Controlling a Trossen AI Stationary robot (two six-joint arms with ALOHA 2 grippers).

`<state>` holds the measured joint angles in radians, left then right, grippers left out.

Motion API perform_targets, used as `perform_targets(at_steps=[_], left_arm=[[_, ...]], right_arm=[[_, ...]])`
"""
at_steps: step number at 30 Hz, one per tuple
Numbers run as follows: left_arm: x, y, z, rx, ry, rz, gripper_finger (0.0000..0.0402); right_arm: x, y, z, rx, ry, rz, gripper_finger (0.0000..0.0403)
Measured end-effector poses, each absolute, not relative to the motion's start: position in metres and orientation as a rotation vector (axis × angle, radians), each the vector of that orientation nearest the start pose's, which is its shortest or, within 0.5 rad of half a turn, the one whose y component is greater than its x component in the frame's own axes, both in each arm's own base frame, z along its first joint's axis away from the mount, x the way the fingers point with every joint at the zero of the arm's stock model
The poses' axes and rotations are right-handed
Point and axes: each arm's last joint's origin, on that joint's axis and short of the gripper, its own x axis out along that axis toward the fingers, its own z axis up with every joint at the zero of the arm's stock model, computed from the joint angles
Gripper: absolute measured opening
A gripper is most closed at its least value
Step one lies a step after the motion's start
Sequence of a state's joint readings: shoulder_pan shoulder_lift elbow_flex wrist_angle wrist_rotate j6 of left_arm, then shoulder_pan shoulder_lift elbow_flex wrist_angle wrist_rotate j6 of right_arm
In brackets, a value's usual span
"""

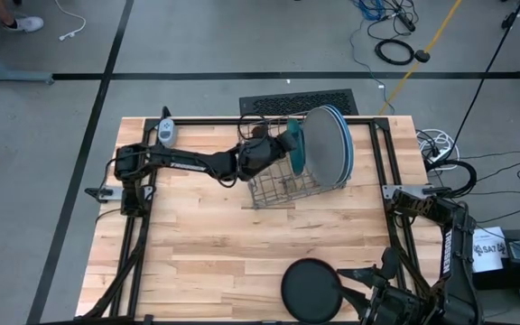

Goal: Sort dishes
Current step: Put the green plate in the dish rack

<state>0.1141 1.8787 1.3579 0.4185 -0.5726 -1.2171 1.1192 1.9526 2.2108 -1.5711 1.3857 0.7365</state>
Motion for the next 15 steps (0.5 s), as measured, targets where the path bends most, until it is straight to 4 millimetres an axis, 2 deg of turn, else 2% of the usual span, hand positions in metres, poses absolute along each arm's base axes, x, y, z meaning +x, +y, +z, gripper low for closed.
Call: perform_targets(at_steps=[6,15], left_arm=[[0.4289,0.0550,0.2762,-1.145,-0.347,0.693,0.0008],[0.4303,0.0559,0.2702,-1.168,-0.389,0.748,0.0008]], right_arm=[[0.1814,0.3106,0.3982,-0.527,0.286,-0.339,0.0153],[0.1814,0.3106,0.3981,-0.529,0.283,-0.340,0.0153]])
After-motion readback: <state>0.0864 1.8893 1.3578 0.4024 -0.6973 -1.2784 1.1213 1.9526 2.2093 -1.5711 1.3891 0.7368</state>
